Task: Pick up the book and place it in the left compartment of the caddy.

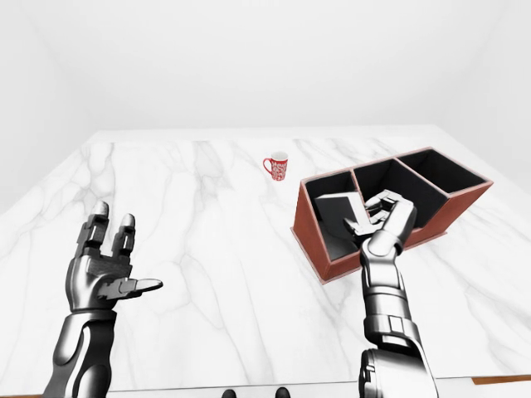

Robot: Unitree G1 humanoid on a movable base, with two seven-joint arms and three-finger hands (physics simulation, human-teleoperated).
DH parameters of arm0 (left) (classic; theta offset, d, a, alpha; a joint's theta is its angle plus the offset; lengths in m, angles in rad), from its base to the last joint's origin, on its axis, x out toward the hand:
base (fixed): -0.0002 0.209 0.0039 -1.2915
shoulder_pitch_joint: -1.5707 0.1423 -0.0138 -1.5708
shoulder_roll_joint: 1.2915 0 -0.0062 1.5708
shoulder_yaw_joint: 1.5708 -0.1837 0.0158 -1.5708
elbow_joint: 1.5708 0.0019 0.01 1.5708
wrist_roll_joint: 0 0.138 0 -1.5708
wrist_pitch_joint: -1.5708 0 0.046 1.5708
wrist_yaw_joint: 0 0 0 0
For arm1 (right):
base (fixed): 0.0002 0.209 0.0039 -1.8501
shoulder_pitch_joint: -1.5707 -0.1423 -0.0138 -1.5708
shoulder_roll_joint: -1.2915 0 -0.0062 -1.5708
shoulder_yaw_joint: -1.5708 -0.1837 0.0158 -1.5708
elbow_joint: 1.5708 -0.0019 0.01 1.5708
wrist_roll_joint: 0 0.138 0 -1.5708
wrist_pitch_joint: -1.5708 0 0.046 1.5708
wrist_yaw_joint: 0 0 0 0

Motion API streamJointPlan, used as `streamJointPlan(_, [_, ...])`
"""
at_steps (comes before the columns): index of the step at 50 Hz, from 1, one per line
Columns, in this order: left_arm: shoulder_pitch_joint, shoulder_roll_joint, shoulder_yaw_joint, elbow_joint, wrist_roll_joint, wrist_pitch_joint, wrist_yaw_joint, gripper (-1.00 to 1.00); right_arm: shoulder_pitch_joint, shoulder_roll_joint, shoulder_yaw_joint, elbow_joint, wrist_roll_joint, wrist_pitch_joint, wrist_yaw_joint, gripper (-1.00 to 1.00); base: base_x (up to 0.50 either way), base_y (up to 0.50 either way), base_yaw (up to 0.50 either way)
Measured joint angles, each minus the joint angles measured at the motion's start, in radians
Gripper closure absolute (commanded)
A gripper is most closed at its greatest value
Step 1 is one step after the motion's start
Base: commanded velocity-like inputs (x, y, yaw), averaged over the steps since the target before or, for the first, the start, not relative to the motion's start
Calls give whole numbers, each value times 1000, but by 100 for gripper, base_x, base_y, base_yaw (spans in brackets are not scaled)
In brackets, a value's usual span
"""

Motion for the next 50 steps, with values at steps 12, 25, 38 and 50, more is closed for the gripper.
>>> streamJointPlan(12, [-1, 1, -1, 2, 1, 0, 1, -100, -43, -14, 14, 104, -16, 0, 0, 100, 0, 0, 0])
streamJointPlan(25, [0, 0, -2, 0, 3, 1, 3, -100, -94, -29, 35, 236, -40, 0, 0, 100, 0, 0, 0])
streamJointPlan(38, [0, 0, -3, 0, 5, 0, 3, -100, -135, -39, 53, 326, -67, 0, 0, 100, 0, 0, 0])
streamJointPlan(50, [-2, 0, -4, 8, 7, -6, 2, -100, -164, -46, 65, 394, -83, 0, 0, 100, 0, 0, 0])
